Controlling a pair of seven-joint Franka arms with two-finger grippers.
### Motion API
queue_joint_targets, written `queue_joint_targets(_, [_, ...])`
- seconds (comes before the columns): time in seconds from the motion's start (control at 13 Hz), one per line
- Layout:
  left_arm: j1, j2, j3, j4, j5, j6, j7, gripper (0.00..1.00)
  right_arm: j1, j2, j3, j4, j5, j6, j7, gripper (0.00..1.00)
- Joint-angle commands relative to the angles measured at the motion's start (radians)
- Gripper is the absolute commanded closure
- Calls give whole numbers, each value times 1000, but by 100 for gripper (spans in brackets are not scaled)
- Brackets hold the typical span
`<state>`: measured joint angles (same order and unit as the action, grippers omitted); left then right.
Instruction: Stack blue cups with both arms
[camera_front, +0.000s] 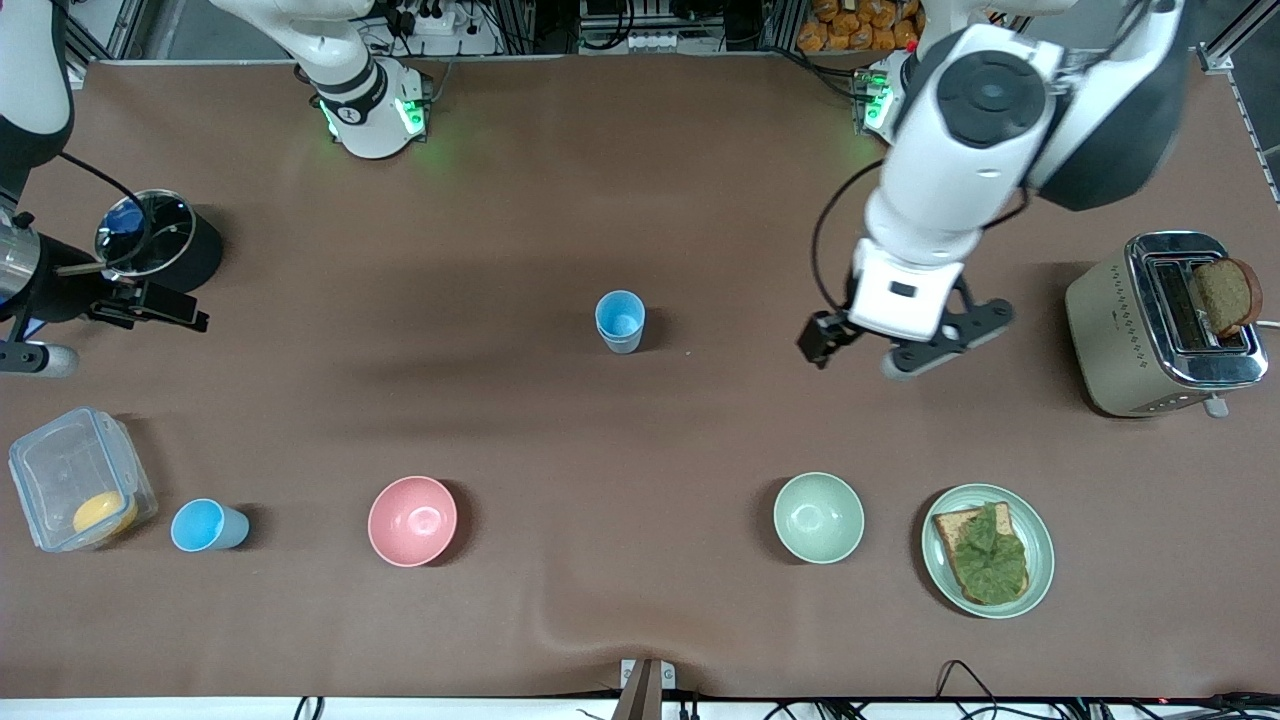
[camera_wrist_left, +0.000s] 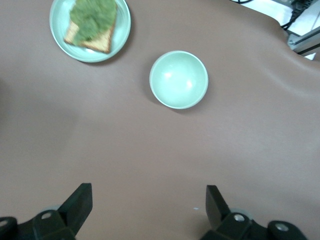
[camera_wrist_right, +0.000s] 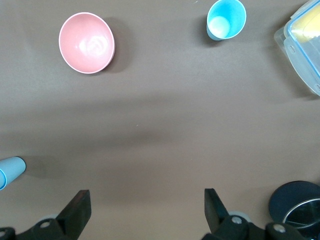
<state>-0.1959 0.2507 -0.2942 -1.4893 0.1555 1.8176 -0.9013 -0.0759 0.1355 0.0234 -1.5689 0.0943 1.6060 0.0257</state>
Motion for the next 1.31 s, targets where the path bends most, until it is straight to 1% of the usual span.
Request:
queue_joint_targets(0.0, [68, -89, -9, -26, 27, -81, 103, 0, -1, -30, 10, -30, -59, 9, -21, 0])
queue_joint_targets(0.08, [94, -103, -11, -25, 26, -107, 128, 0, 11, -33, 10, -30, -95, 6, -32, 0])
queue_joint_targets(0.23, [157, -148, -13, -25, 12, -145, 212, 0, 8, -40, 7, -30, -100, 3, -76, 0])
queue_joint_targets(0.38, [219, -185, -13, -25, 9, -193, 361, 0, 5, -40, 7, -31, -100, 0, -78, 0])
queue_joint_targets(0.46, [258, -189, -14, -23, -4, -195, 428, 0, 5, -40, 7, -31, -100, -1, -76, 0])
queue_joint_targets(0.54, [283, -212, -11, -26, -45, -198, 487, 0, 5, -40, 7, -31, -100, -1, -76, 0])
queue_joint_targets(0.62, [291, -224, 0, -29, -75, -199, 536, 0, 5, -39, 7, -31, -100, -3, -76, 0])
queue_joint_targets(0.77, [264, -244, 76, -39, -137, -245, 603, 0, 5, -39, 7, -31, -100, -1, -78, 0])
queue_joint_targets(1.0, [227, -264, 153, -54, -148, -250, 738, 0, 4, -39, 7, -31, -100, -3, -79, 0])
queue_joint_targets(1.23, [227, -277, 182, -69, -171, -253, 757, 0, 4, -39, 6, -33, -100, -3, -81, 0])
